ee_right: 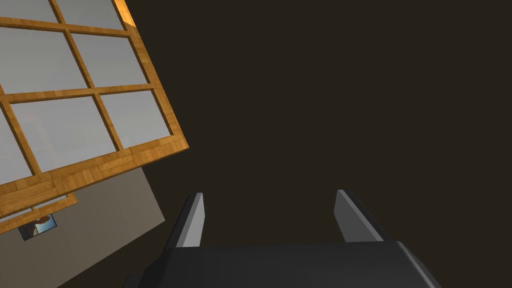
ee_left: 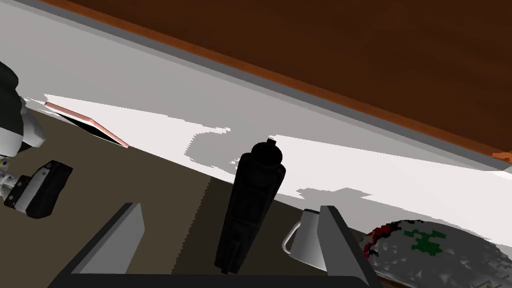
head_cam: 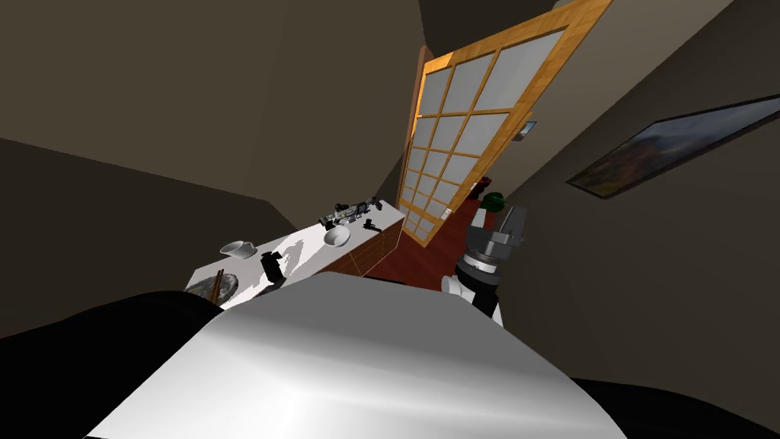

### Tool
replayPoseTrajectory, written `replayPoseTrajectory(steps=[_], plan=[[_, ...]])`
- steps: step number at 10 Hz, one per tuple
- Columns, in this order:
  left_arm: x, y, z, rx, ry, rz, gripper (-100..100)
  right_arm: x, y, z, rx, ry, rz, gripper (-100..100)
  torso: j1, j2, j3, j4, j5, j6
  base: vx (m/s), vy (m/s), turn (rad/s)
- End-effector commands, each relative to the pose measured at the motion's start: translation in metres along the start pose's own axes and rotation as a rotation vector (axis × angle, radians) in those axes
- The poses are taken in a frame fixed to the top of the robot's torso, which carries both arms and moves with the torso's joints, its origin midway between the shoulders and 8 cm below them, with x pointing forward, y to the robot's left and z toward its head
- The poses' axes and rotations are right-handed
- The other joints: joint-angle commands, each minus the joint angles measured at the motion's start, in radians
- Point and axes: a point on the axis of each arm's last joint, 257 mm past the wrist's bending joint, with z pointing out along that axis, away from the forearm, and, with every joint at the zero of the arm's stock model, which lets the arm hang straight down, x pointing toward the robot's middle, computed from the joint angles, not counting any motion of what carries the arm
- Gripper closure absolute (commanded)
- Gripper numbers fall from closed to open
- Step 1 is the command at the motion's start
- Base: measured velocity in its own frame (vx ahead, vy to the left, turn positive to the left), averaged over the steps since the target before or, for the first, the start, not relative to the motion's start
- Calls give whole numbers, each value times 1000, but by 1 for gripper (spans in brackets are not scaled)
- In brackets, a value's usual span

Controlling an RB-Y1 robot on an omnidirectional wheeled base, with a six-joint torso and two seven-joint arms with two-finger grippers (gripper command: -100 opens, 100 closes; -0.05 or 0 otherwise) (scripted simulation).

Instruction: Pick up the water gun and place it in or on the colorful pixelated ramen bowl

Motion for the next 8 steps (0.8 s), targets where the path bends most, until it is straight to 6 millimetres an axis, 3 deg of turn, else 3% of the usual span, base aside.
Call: replayPoseTrajectory(steps=[1,4,5,6,7,8], plan=[[-7,19,-3,-43,8,55,-100,0,0,0,0,0,0,0,0,0,0,0,0,0,104,54,-150],[-17,53,-9,-112,23,146,-100,0,0,0,0,0,0,0,-2,2,1,0,0,0,87,41,-146],[-13,46,-10,-95,19,122,-100,0,0,0,0,0,0,0,-2,2,1,0,0,0,35,23,-31],[-13,48,-10,-98,20,128,0,0,0,0,0,0,0,0,-3,4,2,1,0,-1,7,5,4],[-10,49,-4,-101,19,124,-100,0,0,0,0,0,0,0,-4,6,3,1,-1,-1,8,17,-35],[-9,49,-1,-102,18,123,-100,0,0,0,0,0,0,0,-4,7,4,1,-1,-1,10,34,-35]])
